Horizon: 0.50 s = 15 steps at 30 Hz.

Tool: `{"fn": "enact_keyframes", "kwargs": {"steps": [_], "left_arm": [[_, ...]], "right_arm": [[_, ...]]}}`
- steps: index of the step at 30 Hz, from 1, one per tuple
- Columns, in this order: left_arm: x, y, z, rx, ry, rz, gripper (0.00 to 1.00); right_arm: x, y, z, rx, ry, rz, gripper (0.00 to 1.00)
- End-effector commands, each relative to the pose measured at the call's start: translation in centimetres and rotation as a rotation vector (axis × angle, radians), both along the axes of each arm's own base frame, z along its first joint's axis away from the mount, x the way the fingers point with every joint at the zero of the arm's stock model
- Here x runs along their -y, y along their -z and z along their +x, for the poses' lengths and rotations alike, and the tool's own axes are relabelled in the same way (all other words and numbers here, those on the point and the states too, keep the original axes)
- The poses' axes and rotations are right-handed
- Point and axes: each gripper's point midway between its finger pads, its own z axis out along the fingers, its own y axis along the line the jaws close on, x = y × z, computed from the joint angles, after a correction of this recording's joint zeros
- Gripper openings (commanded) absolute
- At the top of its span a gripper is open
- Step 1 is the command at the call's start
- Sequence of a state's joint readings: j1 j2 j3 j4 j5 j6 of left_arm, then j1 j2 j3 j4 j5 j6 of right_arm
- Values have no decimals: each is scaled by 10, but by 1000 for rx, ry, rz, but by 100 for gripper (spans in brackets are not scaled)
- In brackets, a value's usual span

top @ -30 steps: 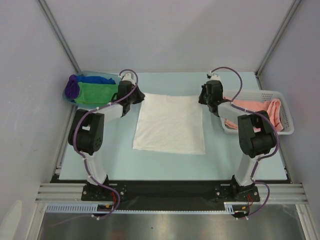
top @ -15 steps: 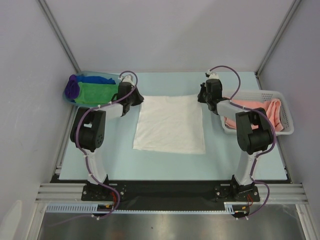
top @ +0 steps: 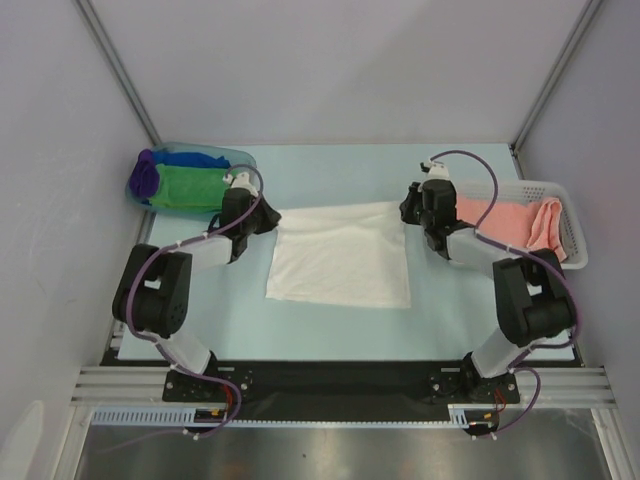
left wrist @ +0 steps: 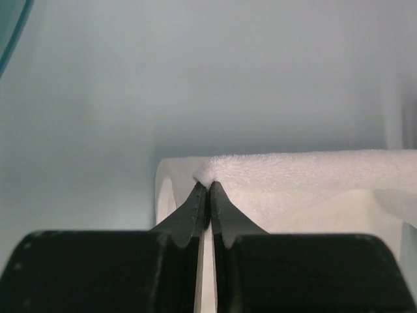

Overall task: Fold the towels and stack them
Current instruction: Fold the towel

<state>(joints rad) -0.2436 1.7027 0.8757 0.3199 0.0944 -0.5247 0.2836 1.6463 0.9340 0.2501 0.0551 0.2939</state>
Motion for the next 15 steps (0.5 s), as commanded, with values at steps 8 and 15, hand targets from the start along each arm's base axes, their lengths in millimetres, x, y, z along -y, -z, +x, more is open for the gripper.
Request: {"fn": "enact_keyframes", "kwargs": {"steps": [8,15], "left_arm": [[-16,-1,-86,81,-53,-95,43],[-24,-12,-100,87,-96,-98,41]], "right_arm": [[1,-19,-99,44,30,167,60],[-2,-24,-118,-21,94,192,57]]}}
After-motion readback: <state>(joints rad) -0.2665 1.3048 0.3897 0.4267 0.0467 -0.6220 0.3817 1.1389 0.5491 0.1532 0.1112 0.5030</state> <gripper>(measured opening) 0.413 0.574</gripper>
